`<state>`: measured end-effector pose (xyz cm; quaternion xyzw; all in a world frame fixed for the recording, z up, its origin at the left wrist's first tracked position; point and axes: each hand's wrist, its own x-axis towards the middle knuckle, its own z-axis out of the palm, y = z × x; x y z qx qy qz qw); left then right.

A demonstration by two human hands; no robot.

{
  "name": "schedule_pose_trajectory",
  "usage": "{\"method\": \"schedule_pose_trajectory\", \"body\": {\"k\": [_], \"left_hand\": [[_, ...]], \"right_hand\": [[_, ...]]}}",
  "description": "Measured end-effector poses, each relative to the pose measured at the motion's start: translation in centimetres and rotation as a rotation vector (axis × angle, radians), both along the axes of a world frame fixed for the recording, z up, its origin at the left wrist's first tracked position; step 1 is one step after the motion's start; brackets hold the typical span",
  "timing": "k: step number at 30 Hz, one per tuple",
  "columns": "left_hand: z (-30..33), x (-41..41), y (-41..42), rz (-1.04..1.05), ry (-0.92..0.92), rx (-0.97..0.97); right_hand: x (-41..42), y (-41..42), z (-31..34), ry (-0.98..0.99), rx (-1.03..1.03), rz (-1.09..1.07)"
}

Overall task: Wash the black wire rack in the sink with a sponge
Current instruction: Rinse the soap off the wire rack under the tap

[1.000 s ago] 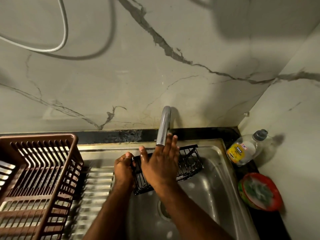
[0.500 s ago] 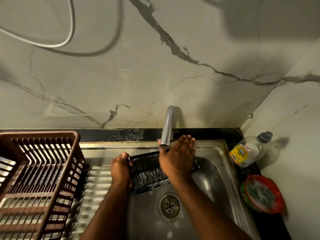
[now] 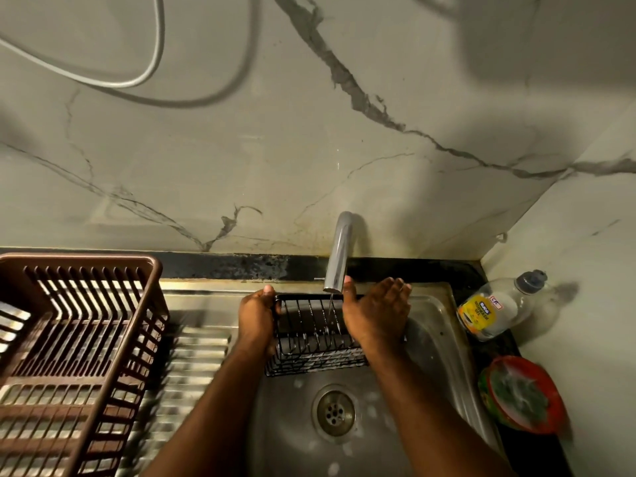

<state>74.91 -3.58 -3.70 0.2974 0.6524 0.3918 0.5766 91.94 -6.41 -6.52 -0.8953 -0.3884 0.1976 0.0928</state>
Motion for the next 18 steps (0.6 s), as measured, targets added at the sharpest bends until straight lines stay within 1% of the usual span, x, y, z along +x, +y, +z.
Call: {"method": "schedule_pose_trajectory", "body": {"k": [2,8,10,12,16,18], "left_hand": [[0.5,0.7,0.0,0.002,-0.010,0.011],[0.9,1.3,0.2,-0.035,-0.054,0.009],[0.9,1.0,-0.1,-0.042,-0.066,0.011],[1.2,0.7,-0.4,-0.024,-0.059,0.008],[1.5,-0.3,-0.6,0.039,-0.094,-0.040],[1.6,-0.1,-0.8,0.032,-0.105,-0.050]], "right_hand": [[-0.5,-0.2,0.4,0.006,0.004,0.023],[-6.5,-1.4,2.4,0.023,0.083,0.252],[-6.3,-1.8,2.5,0.028,0.099,0.267],[-4.6,-2.2,2.3,0.027,0.080,0.209],[-0.7,-3.3,1.7,0.070,-0.034,-0.012],[-0.8,-3.6,1.9,0.075,-0.061,-0.038]]}}
